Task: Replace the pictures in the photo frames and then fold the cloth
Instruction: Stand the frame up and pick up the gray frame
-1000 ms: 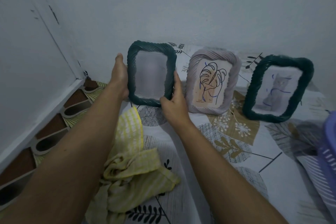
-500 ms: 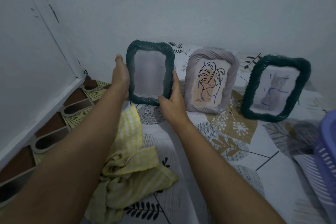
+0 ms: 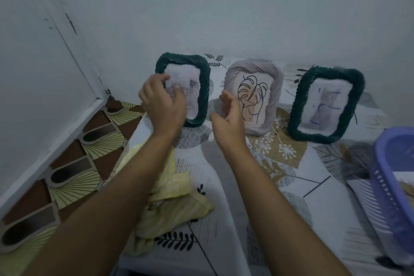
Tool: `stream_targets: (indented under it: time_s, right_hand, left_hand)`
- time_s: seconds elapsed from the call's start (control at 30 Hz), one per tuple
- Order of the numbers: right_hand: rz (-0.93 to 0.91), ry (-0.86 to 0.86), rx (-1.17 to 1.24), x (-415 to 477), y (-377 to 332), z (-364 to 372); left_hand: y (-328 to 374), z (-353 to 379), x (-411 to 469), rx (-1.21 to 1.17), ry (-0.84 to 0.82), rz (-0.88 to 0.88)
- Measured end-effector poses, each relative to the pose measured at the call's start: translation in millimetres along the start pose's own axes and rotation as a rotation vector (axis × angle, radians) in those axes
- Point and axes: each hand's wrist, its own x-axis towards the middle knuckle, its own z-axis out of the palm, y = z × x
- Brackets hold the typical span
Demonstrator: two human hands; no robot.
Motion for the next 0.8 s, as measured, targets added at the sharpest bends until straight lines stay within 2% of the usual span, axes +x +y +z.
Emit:
stream_targets:
  time_s: [0.1,0.2,0.27,0.4,0.53,0.67,0.8]
  right_hand:
    - [0.010,0.054,0.032,-5,0,-21]
    - [0.007,0.063,0.001,-10,2,-47]
    - [0.018,0.089,-0.032,-10,7,-62]
    - [0.075,0.177,-0.097,-9,21,-82]
    - [0.107,0.168,-0.114,8,67,-90]
    - [0.163,0.135,-0.110,7,55,-87]
    - [0.190,0.120,-0.074,11,59,-90]
  left_hand:
    - [22,0,-33,0.046,-0.125,0.182]
    - [38,8,-57,0.094,-0.383,0.289]
    - [46,16,-66,0.114,-0.534,0.299]
    - [54,33,-78,0.037,-0.686,0.205]
    - [58,49,-89,-0.020,-0.686,0.017]
    - [61,58,-93,-0.061,-0.677,-0.147]
    - [66,57,-92,-0.113,-0.610,-0.208]
